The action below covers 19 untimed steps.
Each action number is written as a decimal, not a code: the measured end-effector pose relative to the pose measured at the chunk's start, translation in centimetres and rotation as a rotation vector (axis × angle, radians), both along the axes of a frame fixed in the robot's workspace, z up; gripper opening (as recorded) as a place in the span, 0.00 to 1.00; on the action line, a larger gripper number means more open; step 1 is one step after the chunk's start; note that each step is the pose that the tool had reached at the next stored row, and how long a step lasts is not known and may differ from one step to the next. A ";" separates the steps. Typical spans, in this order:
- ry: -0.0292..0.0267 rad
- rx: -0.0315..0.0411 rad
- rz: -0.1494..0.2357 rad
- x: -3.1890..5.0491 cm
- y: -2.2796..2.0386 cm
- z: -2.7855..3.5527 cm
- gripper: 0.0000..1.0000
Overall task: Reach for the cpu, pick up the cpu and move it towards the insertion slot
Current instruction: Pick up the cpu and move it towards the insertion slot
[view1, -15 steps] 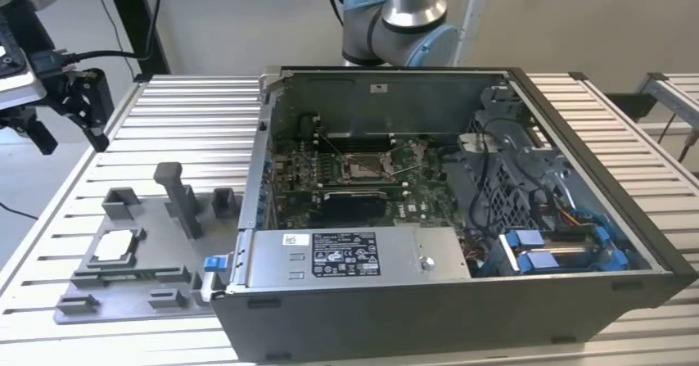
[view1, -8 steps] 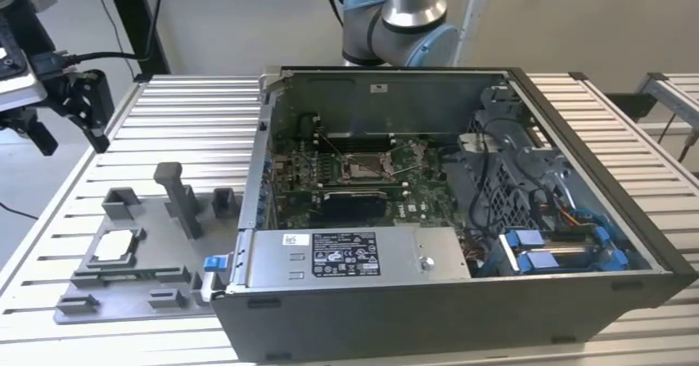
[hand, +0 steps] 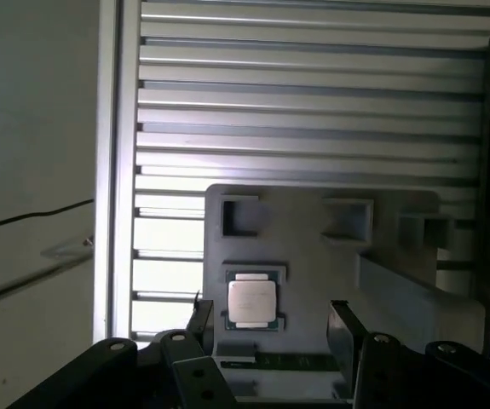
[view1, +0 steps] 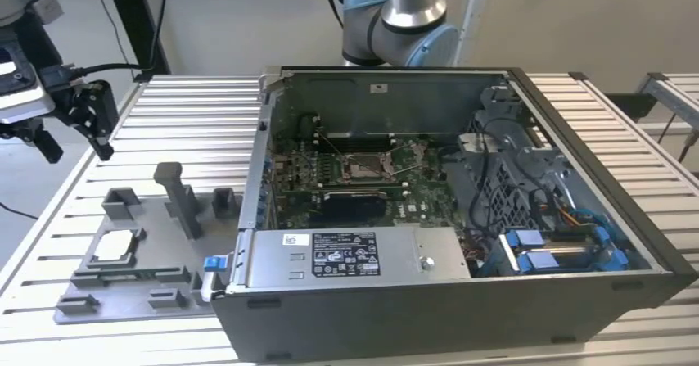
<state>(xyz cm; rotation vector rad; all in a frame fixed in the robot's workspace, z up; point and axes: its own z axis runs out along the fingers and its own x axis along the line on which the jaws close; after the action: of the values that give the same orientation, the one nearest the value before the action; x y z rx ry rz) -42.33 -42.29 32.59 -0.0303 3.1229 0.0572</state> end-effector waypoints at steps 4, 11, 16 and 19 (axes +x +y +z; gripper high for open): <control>0.0000 0.0000 0.000 0.00 -0.17 -0.75 1.00; 0.0009 -0.0002 0.000 0.00 -0.49 -1.97 1.00; 0.0027 -0.0001 0.001 0.00 -0.58 -2.89 1.00; 0.0035 -0.0001 0.004 0.00 -0.64 -3.44 1.00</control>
<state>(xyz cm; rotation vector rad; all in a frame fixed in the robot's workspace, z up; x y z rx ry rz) -42.33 -42.93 29.15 -0.0358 3.1264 0.0572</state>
